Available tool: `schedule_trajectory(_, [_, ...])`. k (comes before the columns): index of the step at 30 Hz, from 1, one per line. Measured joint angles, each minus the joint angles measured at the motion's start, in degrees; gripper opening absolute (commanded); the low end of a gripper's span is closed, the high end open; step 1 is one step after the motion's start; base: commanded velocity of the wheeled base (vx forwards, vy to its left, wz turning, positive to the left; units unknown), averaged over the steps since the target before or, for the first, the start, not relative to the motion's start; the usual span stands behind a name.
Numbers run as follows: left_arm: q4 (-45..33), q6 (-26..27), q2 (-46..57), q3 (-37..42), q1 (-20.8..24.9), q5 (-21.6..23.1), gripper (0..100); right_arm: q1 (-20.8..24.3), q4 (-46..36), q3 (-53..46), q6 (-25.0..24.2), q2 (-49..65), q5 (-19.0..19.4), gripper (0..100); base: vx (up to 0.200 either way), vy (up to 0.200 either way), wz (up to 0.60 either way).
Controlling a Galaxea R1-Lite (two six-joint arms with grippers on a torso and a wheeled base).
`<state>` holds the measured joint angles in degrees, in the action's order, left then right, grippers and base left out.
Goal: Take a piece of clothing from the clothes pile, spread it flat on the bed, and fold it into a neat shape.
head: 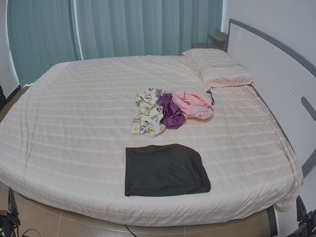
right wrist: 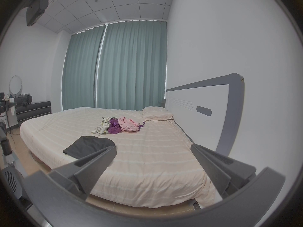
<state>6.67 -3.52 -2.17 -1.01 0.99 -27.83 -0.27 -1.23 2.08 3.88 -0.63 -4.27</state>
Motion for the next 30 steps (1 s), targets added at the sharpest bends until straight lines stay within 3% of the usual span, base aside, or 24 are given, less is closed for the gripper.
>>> schedule_trajectory(11, [-2.7, 0.2, 1.5, 0.0, -1.0, 5.7, 100, 0.0, -0.4, 0.1, -0.2, 0.0, -3.0, 100, 0.000, 0.000, 0.00])
schedule_trajectory(24, [-3.2, -0.1, 1.6, 0.0, -1.0, 19.8, 100, 0.0, 0.3, 0.0, -6.7, 0.0, 2.7, 100, 0.000, 0.000, 0.00])
schedule_trajectory(30, [-6.1, 1.3, 1.6, 0.0, -1.0, 25.7, 100, 0.0, 3.9, -0.9, -5.1, 0.0, 9.7, 100, 0.000, 0.000, 0.00])
